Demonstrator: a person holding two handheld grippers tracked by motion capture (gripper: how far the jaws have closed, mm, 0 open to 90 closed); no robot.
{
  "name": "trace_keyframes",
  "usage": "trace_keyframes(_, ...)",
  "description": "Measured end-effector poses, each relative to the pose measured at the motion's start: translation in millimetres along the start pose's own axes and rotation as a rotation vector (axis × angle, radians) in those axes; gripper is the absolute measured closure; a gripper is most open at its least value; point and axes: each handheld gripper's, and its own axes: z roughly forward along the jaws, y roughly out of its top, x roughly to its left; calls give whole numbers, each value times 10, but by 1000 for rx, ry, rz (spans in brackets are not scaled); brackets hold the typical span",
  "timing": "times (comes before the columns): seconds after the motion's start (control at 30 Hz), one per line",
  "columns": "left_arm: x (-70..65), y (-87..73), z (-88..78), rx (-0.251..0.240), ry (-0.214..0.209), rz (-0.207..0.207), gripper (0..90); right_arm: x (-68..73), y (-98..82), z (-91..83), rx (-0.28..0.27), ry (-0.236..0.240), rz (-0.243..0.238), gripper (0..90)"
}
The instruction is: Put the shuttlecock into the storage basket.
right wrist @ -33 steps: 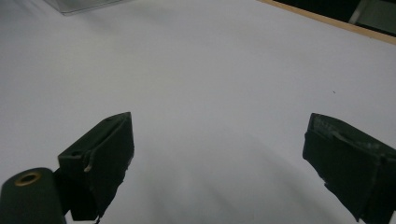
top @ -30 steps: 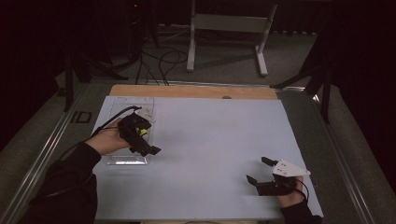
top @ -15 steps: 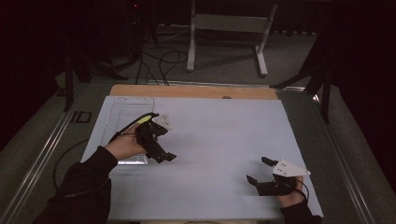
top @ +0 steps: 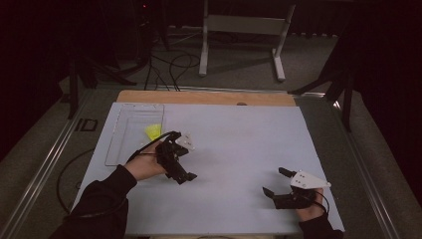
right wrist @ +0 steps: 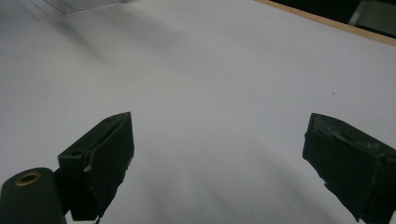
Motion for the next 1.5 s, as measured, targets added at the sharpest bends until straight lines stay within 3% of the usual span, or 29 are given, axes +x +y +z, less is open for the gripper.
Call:
trace_keyframes(0.4, -156, -149, 168, -10, -1, -4, 1, -3, -1, -3, -2, 3, 6, 90)
trace_keyframes(0.57, -210, -264, 199, -37, -1, -15, 1, -6, -1, -6, -2, 4, 7, 90)
trace_keyframes(0.77, -289, -387, 235, -63, -3, 4, 1, -2, 3, -4, 2, 3, 5, 90)
trace_keyframes(1.37, -397, -730, 195, -62, -24, -18, 1, 1, 3, -2, 7, -1, -2, 90)
trace_keyframes(1.5, -390, -826, 158, -64, -31, -52, 1, 3, 5, -1, 8, -1, -2, 90)
